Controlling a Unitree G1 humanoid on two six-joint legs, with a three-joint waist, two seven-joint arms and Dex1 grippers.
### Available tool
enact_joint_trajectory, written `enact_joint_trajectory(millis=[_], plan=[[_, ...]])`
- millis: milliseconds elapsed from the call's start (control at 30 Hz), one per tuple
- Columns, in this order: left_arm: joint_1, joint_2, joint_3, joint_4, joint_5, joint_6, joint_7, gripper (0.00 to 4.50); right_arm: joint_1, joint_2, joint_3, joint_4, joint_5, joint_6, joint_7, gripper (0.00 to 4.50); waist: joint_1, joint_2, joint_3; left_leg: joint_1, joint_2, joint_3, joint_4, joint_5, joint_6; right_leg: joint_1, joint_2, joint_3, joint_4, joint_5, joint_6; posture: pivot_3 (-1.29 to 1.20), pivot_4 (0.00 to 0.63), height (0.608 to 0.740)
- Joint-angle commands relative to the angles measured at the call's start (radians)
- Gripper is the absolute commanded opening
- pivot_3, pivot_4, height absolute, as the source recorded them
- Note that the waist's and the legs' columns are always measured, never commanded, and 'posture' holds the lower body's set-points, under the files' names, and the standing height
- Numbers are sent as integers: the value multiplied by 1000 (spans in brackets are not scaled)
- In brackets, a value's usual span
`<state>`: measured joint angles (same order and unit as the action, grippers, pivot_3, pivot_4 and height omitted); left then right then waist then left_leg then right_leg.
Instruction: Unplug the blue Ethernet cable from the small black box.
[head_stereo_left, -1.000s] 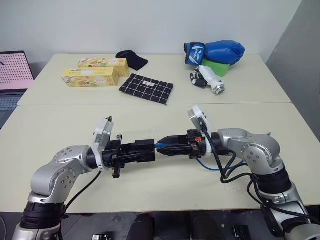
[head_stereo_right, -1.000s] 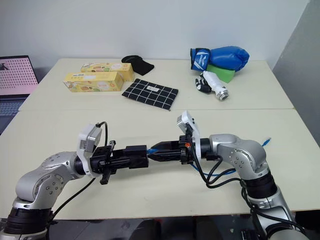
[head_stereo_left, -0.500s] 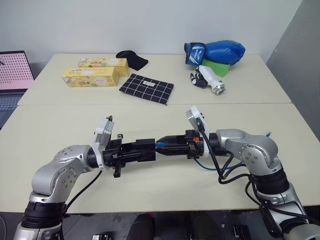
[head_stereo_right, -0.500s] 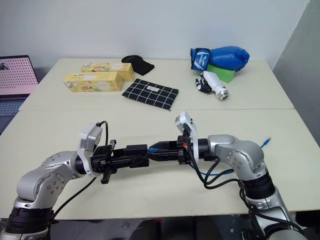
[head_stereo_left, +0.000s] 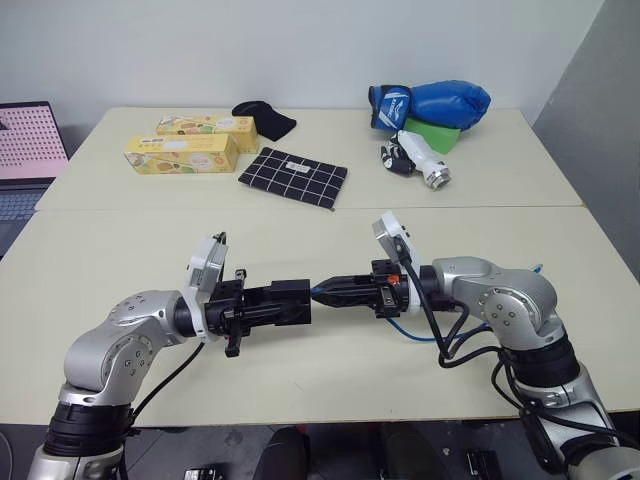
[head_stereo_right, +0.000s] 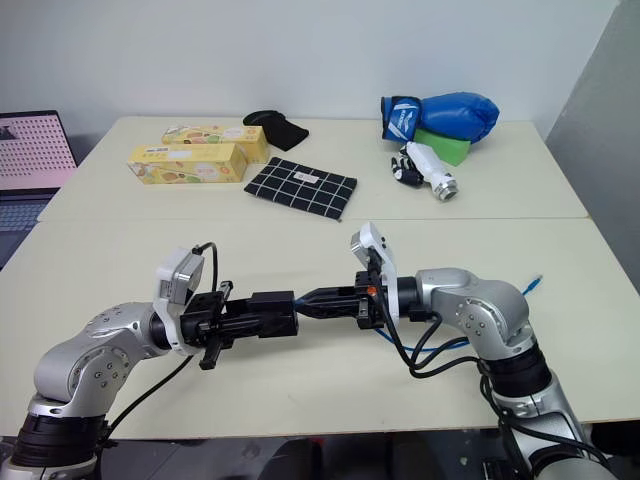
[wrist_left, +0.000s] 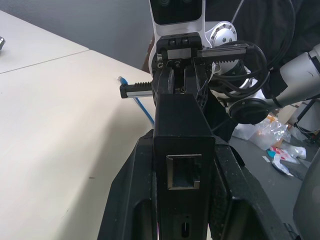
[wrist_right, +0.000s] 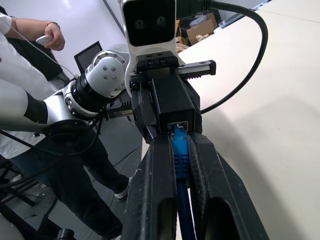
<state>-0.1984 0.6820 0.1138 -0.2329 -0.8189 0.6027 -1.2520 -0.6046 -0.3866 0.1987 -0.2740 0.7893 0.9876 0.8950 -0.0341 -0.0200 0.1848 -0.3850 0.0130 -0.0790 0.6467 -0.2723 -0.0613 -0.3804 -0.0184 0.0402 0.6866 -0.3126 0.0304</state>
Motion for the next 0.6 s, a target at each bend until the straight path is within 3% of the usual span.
enact_joint_trajectory(millis=[33,367,433,500,600], plan=[[26,13,60,-18,-11,-20,18,793,-2,-42,-24,9,-7,-5,17,54,0,0,0,0,0,0,0,0,0,0,0,0,0,0,0,0,150,740],[123,11,173,-45,-33,-16,89,793,65,-108,-146,132,-91,-110,-48,39,0,0,0,0,0,0,0,0,0,0,0,0,-2,0,0,0,150,740],[132,1,181,-51,-31,-17,120,793,49,-78,-159,216,-188,-228,-130,39,1,0,0,-1,0,0,0,0,0,0,0,0,-2,0,0,0,150,740],[129,-20,176,-57,-7,-26,179,793,16,-45,-134,367,-379,-435,-288,39,0,0,0,0,0,0,0,0,0,1,0,0,-2,0,0,0,150,740],[110,-39,170,-52,4,-17,239,793,-5,-21,-106,503,-506,-573,-357,39,0,0,0,0,-1,1,0,0,0,0,0,1,-1,0,0,0,150,740]])
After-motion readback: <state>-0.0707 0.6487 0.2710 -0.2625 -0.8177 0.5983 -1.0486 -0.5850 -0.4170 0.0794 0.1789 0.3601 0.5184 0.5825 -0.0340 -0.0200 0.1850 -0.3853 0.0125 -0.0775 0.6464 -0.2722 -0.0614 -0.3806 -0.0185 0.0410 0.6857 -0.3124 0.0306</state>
